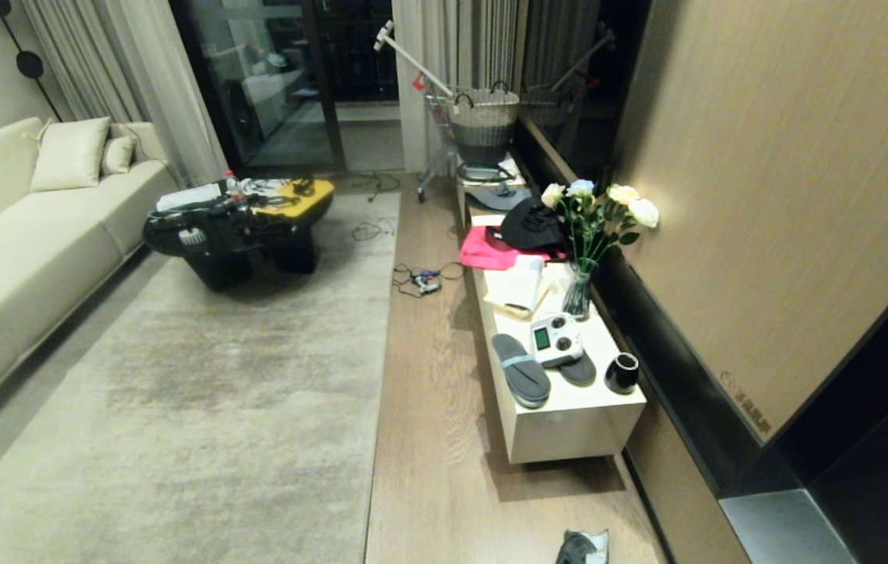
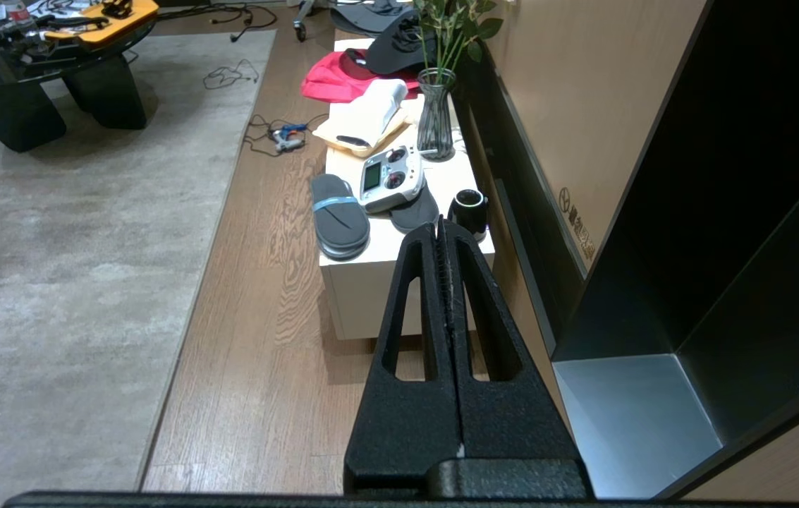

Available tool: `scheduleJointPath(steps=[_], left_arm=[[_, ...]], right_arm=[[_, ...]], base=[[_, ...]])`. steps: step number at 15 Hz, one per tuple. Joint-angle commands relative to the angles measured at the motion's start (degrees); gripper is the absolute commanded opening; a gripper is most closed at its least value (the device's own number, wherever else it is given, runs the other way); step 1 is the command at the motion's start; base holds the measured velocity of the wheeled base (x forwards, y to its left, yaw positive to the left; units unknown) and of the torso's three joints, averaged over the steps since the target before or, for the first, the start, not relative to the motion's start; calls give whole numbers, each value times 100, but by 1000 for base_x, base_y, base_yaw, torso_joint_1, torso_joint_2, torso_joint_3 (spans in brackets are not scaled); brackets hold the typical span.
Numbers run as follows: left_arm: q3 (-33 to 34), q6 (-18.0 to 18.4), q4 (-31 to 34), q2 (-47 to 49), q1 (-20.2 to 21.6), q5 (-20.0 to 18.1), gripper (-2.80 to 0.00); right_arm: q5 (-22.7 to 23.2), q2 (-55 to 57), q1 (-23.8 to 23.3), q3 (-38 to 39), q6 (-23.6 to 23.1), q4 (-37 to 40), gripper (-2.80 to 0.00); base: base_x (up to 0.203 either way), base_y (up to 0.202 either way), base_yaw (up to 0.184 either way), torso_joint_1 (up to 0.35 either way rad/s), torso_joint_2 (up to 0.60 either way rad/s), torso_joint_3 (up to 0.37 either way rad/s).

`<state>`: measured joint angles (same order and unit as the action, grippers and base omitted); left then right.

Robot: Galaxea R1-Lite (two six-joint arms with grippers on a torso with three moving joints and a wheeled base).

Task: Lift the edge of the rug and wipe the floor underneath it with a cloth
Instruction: Pick up the rag

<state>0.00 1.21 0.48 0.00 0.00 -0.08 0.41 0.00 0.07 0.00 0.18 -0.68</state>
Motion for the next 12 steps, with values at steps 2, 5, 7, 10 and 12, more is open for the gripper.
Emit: scheduleJointPath(steps=[2, 5, 7, 10, 12], left_arm=[[0, 2, 4, 9, 0, -1, -280], [0, 2, 4, 9, 0, -1, -280], [0, 2, 0, 9, 0, -1, -280], [0, 2, 1, 9, 0, -1, -280], [0, 2, 4, 9, 0, -1, -280]], right_arm=[[2, 1, 1, 0, -1, -2, -280], [2, 9, 1, 0, -1, -2, -280], [2, 9, 1, 0, -1, -2, -280], [2, 9, 1, 0, -1, -2, -280], [2, 9, 1, 0, -1, -2, -280]], base=[[0, 0, 0, 0, 0, 0], [0, 0, 0, 0, 0, 0], [0, 0, 0, 0, 0, 0], [0, 0, 0, 0, 0, 0], [0, 0, 0, 0, 0, 0]])
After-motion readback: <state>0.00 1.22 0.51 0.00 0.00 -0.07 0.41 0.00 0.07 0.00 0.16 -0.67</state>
